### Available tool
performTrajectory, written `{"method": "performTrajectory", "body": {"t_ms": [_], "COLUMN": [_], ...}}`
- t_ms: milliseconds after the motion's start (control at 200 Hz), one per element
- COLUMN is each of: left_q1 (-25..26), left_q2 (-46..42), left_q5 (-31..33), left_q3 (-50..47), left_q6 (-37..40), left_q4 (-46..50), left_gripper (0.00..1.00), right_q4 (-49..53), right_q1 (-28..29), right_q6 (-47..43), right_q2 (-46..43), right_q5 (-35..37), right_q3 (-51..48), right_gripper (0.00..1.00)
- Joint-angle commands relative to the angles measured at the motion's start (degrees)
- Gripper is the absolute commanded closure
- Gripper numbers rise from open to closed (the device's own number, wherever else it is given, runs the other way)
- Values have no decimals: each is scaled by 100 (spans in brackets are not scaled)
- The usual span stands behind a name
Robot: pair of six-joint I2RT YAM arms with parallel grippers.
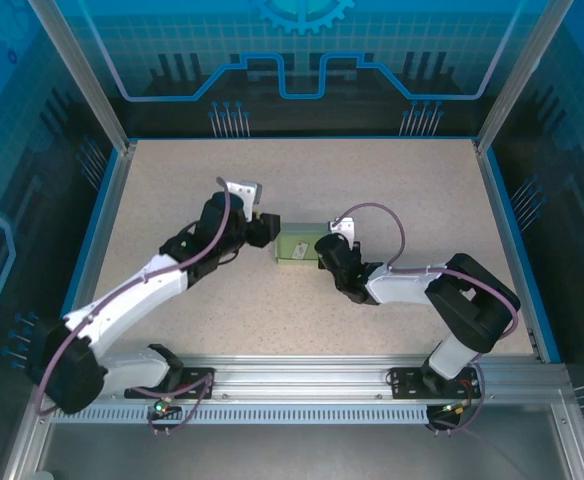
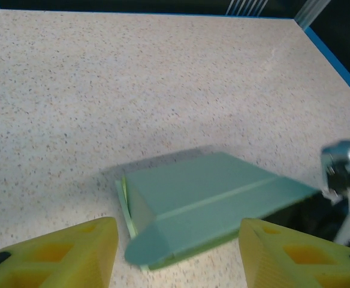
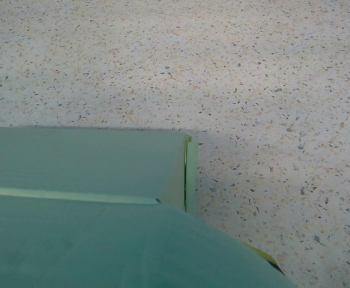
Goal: Fold the paper box
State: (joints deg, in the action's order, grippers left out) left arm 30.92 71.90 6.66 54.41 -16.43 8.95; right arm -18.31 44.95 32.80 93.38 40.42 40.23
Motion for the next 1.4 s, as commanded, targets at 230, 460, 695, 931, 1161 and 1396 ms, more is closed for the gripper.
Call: {"method": "performTrajectory", "body": {"t_ms": [230, 460, 695, 931, 1161, 1396], "left_q1": [-147, -69, 175, 291, 374, 450], "left_q2": [1947, 2483, 2829, 3081, 3223, 3286], "left_q5": [-567, -658, -436, -243, -105, -24], "left_q3": [1385, 1496, 1336, 1312, 1314, 1204], "left_q6": [375, 617, 723, 673, 693, 755], "left_q4": [463, 488, 257, 96, 54, -69], "left_gripper": [43, 43, 43, 43, 43, 44], "right_q4": [-55, -24, -21, -86, 556, 1512], "right_q1": [-74, -92, -105, -42, 55, -54], "right_q6": [-119, -146, -229, -608, -858, -1227], "right_q2": [83, 66, 57, -172, -800, -1638], "right_q5": [-9, 9, 9, -111, -316, -883], "right_q3": [126, 117, 114, -35, -321, -299], "right_gripper": [95, 95, 93, 81, 65, 53]}}
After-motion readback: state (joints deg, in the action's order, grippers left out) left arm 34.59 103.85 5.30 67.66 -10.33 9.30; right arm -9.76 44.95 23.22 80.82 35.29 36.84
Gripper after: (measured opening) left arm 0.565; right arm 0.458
